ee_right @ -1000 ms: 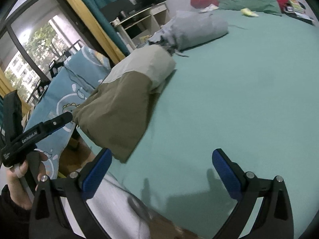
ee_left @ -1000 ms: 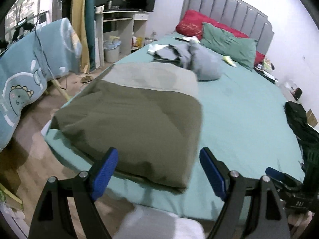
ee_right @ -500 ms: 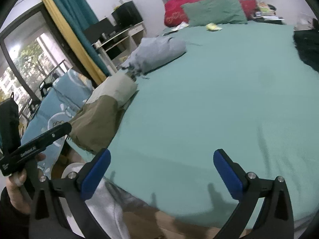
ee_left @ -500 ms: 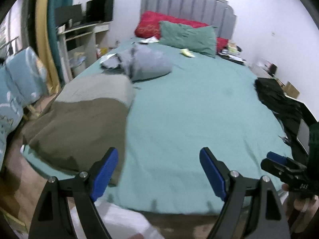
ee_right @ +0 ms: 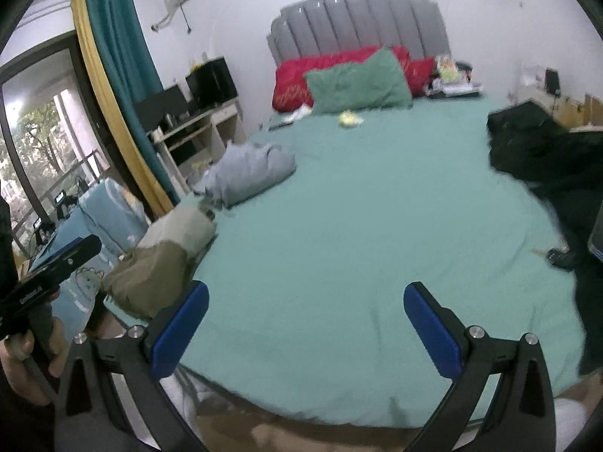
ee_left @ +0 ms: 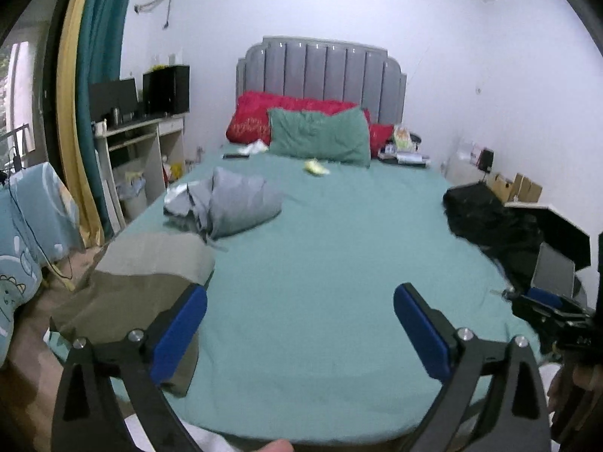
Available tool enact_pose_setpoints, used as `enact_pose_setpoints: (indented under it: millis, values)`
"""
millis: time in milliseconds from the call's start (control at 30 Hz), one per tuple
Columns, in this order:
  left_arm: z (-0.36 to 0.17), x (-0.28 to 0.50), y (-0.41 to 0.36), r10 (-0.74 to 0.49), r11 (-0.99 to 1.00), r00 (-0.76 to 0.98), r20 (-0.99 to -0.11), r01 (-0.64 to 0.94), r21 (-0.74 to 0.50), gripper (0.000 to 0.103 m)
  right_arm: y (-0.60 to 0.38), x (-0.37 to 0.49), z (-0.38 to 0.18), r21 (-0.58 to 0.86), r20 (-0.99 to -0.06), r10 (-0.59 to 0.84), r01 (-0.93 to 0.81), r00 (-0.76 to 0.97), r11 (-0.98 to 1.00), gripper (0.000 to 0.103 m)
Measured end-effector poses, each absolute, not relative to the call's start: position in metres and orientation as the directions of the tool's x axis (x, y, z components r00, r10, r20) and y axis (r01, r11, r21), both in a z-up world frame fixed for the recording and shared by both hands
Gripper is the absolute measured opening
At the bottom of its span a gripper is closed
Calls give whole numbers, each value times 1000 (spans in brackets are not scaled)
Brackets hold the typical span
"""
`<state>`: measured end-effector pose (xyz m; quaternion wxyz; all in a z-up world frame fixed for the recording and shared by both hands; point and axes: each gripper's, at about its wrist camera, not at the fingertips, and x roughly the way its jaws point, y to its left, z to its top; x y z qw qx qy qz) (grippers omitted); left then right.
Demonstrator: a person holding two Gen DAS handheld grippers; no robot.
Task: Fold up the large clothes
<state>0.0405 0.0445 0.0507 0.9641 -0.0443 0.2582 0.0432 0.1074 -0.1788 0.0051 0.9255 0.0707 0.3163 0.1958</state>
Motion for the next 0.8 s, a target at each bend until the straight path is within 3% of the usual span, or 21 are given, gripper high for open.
enact_pose_setpoints:
  millis: [267, 567, 700, 800]
  values:
    - [87, 17, 33, 58, 989, 919, -390, -105, -102, 103, -202, 75, 59, 159, -454, 358, -322, 815, 933, 103]
    - [120, -16, 25, 129, 988, 956, -264, -148, -52, 103, -201, 29, 111, 85, -334, 354, -346, 874, 934, 103]
    - [124, -25, 28, 126, 989, 964, -234, -140, -46, 103, -196, 20, 119, 86, -267, 360, -350, 894, 933, 103]
    - [121, -23, 35, 140, 987, 960, -243, -154, -38, 103, -187, 26, 111, 94, -279, 366, -354, 888, 930, 103]
